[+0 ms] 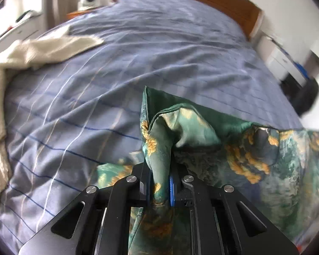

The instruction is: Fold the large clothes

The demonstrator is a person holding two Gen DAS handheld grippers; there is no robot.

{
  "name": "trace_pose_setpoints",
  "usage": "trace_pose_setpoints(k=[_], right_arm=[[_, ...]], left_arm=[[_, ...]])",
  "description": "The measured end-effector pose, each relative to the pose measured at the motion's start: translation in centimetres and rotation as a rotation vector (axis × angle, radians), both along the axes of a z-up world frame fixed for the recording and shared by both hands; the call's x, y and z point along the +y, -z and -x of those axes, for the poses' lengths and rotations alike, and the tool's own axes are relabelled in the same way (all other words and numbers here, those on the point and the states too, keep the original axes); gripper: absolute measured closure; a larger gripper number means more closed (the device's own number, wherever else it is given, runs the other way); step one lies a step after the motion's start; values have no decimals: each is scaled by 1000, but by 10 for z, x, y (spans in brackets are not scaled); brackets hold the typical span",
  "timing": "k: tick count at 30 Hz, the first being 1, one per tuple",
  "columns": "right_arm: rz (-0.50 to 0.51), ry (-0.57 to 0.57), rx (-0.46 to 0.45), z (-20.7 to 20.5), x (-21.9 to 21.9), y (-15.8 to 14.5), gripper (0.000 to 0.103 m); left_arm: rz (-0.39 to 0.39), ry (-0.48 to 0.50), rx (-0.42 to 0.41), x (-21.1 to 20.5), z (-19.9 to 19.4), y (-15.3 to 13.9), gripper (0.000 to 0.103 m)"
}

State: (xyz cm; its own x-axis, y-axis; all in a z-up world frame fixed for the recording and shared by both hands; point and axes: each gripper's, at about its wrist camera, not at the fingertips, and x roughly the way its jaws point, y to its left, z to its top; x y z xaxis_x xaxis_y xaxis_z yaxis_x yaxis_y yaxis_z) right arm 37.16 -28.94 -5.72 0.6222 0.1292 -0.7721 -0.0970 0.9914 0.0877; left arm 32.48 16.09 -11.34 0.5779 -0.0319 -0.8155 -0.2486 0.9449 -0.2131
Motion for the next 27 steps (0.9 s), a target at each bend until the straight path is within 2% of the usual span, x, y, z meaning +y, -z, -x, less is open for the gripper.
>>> trace_pose_setpoints(k=[2, 3, 5, 7, 12, 17, 27], right_arm=[[-6, 35, 41, -13, -4, 20, 88], [6, 52, 84, -22, -3, 42, 88], [42, 58, 142, -26, 1, 80, 88], [56, 58, 122, -23, 3, 101, 88], [-6, 81, 43, -17, -7, 113, 88], [-36, 85, 24, -22, -4, 122, 88], [-61, 91, 4, -13, -8, 121, 88]], left_arm=[[-22, -11, 41, -2, -6, 26, 91], [-61, -4, 48, -8, -7, 38, 89], [-101, 3, 26, -15, -4, 53, 84], [-104, -10, -4, -14, -1, 58, 81], [-65, -15, -46, -5, 3, 65, 79], [-81, -21, -69, -11, 0, 66, 79], [-61, -25, -85, -9, 2, 68, 79]])
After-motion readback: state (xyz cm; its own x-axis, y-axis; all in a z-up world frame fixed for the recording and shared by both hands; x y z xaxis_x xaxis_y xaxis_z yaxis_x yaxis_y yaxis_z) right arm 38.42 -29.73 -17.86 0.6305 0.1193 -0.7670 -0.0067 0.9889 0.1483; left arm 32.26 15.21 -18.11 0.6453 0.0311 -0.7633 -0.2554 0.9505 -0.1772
